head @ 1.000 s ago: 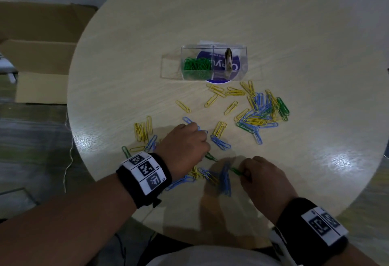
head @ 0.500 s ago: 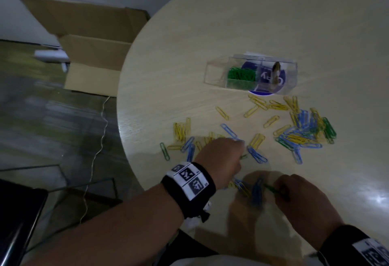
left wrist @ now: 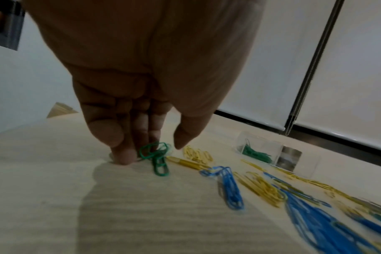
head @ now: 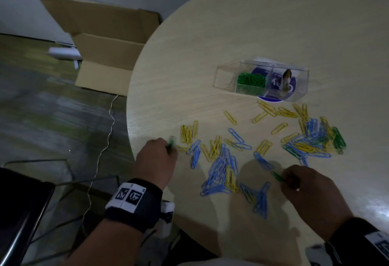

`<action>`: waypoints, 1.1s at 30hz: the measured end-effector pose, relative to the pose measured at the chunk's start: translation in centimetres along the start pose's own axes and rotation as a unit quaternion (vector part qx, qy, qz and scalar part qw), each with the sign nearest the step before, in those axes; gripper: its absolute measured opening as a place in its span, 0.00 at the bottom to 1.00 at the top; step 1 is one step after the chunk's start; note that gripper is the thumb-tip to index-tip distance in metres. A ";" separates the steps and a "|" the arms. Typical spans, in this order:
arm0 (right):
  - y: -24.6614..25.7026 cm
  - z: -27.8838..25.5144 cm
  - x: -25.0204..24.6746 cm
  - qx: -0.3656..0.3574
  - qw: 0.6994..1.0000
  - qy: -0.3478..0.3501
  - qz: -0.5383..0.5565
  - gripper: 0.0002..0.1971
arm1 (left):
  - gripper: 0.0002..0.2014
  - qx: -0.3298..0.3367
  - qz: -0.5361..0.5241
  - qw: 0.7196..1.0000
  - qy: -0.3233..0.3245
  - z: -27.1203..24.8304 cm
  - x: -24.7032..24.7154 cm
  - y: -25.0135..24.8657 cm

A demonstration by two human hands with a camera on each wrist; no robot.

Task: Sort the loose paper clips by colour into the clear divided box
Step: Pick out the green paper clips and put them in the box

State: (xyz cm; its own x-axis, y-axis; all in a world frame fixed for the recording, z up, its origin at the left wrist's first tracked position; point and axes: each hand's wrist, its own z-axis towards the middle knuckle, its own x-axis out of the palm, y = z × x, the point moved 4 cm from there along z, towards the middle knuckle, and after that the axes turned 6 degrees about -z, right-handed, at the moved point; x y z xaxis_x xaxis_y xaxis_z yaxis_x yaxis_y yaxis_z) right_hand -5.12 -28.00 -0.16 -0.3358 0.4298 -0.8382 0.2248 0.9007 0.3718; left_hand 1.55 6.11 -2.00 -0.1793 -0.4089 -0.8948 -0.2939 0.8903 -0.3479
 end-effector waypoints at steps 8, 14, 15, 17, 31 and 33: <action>0.2 0.3 -0.2 -0.002 1.000 -0.010 0.024 0.10 | 0.10 0.037 0.079 0.995 0.042 0.2 0.4 -0.6; 0.3 0.3 -1.0 -0.002 0.999 -0.035 0.028 0.11 | 0.09 0.060 0.102 0.991 0.059 0.6 -0.5 -0.1; 0.2 0.4 -1.2 -0.001 0.999 -0.043 0.031 0.11 | 0.08 0.054 0.094 0.992 0.059 0.7 -1.0 -0.1; -0.2 0.6 -1.6 0.007 0.998 -0.051 0.046 0.11 | 0.07 0.026 0.049 0.997 0.057 1.0 -1.9 0.0; 4.1 13.3 -10.0 0.019 0.974 -0.128 0.186 0.04 | 0.06 0.192 -0.165 0.966 0.043 10.4 -3.9 -19.7; 5.2 15.4 -10.1 0.028 0.973 -0.133 0.184 0.04 | 0.09 0.216 -0.118 0.968 0.042 11.6 -3.0 -21.6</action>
State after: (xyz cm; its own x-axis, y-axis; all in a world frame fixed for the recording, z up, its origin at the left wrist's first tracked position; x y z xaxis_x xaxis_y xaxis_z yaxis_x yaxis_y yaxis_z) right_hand 13.51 -28.62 4.15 0.0238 0.6845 -0.7286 0.3366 0.6808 0.6506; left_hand 19.33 -9.57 4.92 -0.2351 -0.6098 -0.7569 0.0801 0.7639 -0.6404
